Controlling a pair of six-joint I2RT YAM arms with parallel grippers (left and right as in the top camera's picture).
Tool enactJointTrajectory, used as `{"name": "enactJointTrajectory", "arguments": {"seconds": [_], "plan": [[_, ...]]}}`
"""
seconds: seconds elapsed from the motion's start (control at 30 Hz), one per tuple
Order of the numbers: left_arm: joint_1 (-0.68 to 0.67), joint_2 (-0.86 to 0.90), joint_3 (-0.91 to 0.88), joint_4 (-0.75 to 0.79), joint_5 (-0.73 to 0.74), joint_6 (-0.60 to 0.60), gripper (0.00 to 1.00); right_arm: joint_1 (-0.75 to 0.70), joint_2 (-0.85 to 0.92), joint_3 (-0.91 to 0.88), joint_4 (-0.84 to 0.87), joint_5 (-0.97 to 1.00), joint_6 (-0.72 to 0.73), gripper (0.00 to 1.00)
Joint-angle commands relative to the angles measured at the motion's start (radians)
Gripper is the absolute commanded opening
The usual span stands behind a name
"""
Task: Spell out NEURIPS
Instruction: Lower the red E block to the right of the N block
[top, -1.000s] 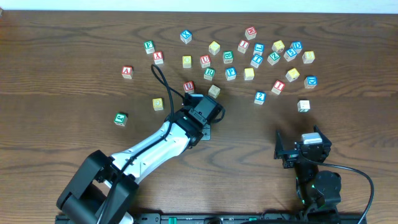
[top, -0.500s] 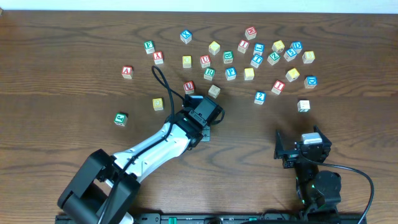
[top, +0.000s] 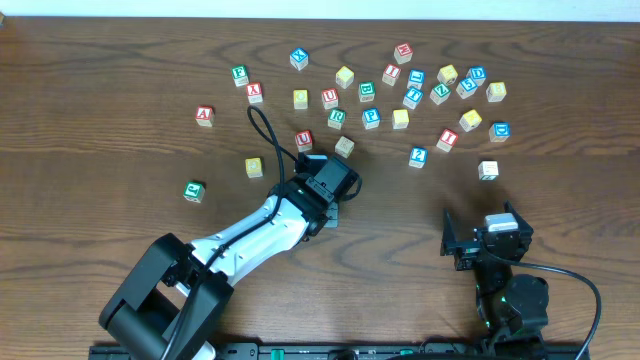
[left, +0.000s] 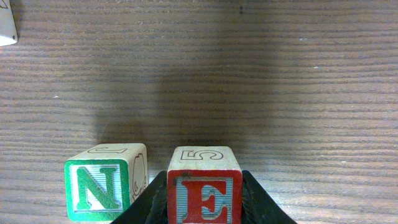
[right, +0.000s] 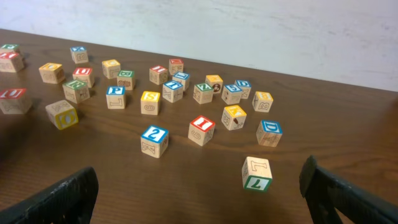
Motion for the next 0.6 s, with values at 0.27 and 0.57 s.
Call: {"name": "enactJointTrajectory", "arguments": {"seconds": [0.27, 0.57], "plan": [[0.004, 0.011, -0.031, 0.002, -0.047, -0.013, 0.15, -0.005, -0.004, -0.001, -0.004, -0.003, 0.004, 0.99], [0.004, 0.011, -0.033, 0.005, -0.047, -0.013, 0.23, -0.005, -0.004, -0.001, -0.004, -0.003, 0.004, 0.99]]}}
